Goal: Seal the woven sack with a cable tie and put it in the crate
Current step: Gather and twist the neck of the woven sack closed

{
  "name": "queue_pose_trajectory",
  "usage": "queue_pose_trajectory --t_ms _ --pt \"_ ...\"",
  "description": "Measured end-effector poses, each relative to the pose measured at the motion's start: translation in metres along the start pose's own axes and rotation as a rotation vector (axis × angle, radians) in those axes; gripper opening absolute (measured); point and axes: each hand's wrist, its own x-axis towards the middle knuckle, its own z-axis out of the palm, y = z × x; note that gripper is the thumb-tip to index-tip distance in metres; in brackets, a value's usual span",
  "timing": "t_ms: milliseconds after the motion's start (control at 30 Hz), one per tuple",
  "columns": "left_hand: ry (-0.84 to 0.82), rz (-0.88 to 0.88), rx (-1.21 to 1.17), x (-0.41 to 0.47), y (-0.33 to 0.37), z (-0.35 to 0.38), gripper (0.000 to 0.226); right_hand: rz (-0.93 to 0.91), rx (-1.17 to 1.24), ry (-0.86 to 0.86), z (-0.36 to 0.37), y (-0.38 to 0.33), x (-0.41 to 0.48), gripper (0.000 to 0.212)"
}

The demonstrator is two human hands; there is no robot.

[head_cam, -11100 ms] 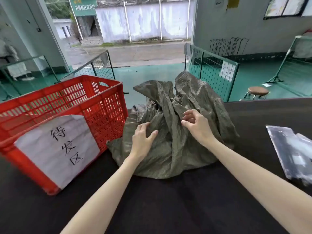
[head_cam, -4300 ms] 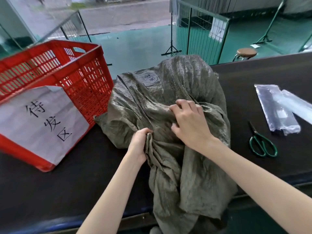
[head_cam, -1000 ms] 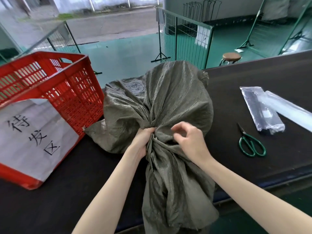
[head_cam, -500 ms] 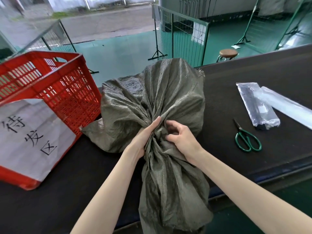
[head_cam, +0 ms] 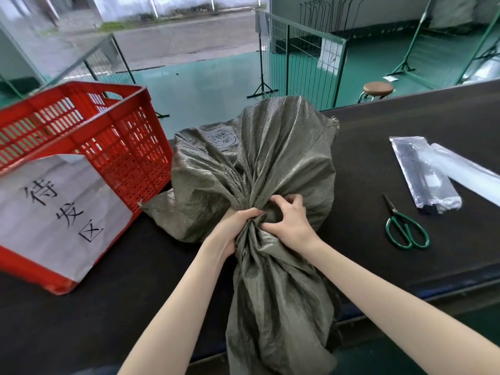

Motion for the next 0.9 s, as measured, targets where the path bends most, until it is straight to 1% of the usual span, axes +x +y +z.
queue_pose_trajectory --t_ms 33,100,167,200,267,333,367,400,433,467,500,533,567,633,700,800,900 --pt "0.027 0.02 -0.003 0.002 -0.001 0.001 0.043 0.002 0.004 -0.001 -0.001 0.002 -0.001 0.063" --pt "0.06 0.037 -0.007 0.003 -0.002 0.005 0.031 0.006 0.054 0.013 -0.002 0.009 -0.004 0.064" --pt "0.094 0.065 0.0 0.002 -0.002 0.011 0.018 0.018 0.093 0.055 -0.006 0.02 -0.006 0.06" --pt "0.13 0.091 0.009 0.002 -0.001 0.013 0.016 0.035 0.119 0.089 -0.007 0.025 -0.007 0.057" --pt "0.215 0.118 0.04 0.005 -0.001 0.017 0.014 0.126 0.211 0.168 -0.009 0.035 -0.01 0.051" --pt "0.263 0.105 0.028 0.008 -0.001 0.019 0.012 0.318 0.283 0.203 -0.005 0.049 -0.013 0.054" --pt "0.267 0.085 0.001 0.009 -0.002 0.02 0.011 0.429 0.337 0.159 -0.004 0.056 -0.015 0.061" --pt "0.246 0.059 -0.041 0.009 -0.003 0.021 0.011 0.522 0.426 0.068 -0.002 0.061 -0.017 0.068" --pt "0.204 0.029 -0.084 0.009 -0.003 0.022 0.02 0.585 0.554 -0.047 -0.001 0.066 -0.019 0.067" --pt "0.152 -0.007 -0.115 0.009 -0.004 0.022 0.036 0.625 0.662 -0.163 -0.002 0.064 -0.022 0.056" --pt "0.096 -0.036 -0.127 0.008 -0.005 0.022 0.046 0.626 0.745 -0.252 -0.003 0.062 -0.025 0.04" --pt "0.053 -0.061 -0.124 0.006 -0.005 0.022 0.046 0.601 0.798 -0.311 -0.004 0.06 -0.025 0.03" --pt "0.017 -0.088 -0.111 0.005 -0.005 0.023 0.038 0.561 0.846 -0.326 -0.003 0.06 -0.023 0.024" --pt "-0.035 -0.145 -0.086 0.001 -0.002 0.024 0.02 0.473 0.89 -0.316 -0.004 0.055 -0.019 0.019" --pt "-0.053 -0.174 -0.075 -0.003 0.001 0.023 0.015 0.419 0.867 -0.297 -0.009 0.05 -0.014 0.013" --pt "-0.078 -0.189 -0.076 -0.006 0.001 0.021 0.02 0.353 0.854 -0.321 -0.019 0.039 -0.009 0.018" --pt "-0.001 -0.126 0.0 -0.007 -0.003 0.018 0.034 0.266 0.834 -0.304 -0.026 0.022 -0.007 0.025"
